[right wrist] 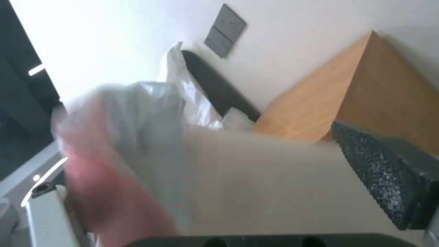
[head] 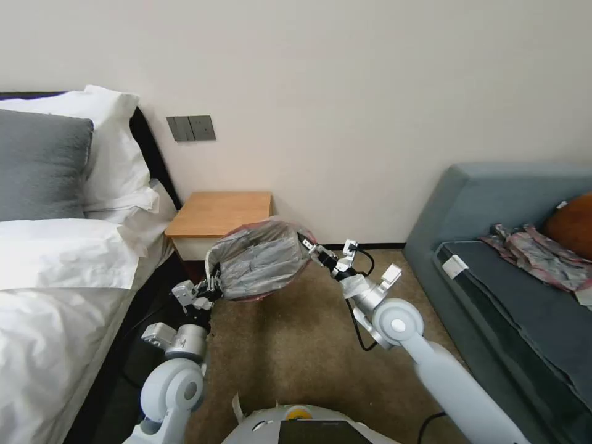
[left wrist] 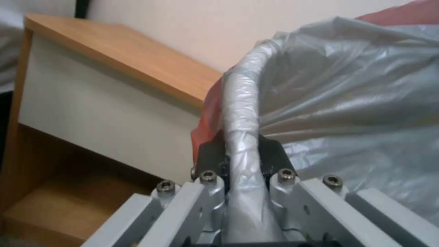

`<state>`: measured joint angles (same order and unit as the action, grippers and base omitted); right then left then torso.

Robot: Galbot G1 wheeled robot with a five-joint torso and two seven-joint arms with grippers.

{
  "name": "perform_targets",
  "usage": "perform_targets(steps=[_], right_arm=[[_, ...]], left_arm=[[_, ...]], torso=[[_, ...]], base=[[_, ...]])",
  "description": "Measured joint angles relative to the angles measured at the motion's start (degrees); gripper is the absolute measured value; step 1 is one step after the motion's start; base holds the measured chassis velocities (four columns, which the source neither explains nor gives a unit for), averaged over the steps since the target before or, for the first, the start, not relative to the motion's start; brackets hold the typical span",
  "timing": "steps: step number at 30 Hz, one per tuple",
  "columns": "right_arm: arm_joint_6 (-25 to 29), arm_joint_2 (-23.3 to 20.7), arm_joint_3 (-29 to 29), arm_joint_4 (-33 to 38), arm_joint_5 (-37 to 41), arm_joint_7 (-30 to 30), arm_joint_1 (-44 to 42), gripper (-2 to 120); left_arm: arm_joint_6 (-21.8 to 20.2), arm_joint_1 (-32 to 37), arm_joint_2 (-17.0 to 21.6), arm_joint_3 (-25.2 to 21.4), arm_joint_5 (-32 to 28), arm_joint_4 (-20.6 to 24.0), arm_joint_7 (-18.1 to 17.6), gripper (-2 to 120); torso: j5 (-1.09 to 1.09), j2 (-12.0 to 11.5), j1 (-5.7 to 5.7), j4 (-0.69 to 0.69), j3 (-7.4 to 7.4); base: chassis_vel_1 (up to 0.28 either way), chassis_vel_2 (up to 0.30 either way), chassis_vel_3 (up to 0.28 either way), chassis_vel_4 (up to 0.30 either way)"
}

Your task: Pick up the garbage bag from the table and place it over the trash can.

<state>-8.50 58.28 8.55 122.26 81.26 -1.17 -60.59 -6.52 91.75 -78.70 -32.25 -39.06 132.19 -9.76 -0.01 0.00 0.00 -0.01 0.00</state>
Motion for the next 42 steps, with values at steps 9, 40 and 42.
perform_targets(steps=[9, 40, 42], right_arm=[[1.08, 3.34, -0.21, -1.42, -0.35, 1.39, 0.42, 89], [0.29, 8.37, 0.92, -3.41, -9.98, -4.66, -2.56, 98], [0.55, 9.08, 0.97, -3.52, -9.99, -4.66, -2.48, 92]], left_arm=[[-0.05, 0.12, -0.15, 0.18, 0.19, 0.0, 0.0, 5], [-2.29, 1.71, -2.22, -0.08, -2.64, 3.3, -4.45, 5], [-2.34, 1.82, -1.97, -0.17, -2.94, 3.53, -4.46, 5]], torso=[[0.01, 0.0, 0.0, 0.01, 0.0], [0.01, 0.0, 0.0, 0.01, 0.0], [0.0, 0.0, 0.0, 0.01, 0.0]], base=[[0.0, 0.0, 0.0, 0.0], [0.0, 0.0, 0.0, 0.0], [0.0, 0.0, 0.0, 0.0]])
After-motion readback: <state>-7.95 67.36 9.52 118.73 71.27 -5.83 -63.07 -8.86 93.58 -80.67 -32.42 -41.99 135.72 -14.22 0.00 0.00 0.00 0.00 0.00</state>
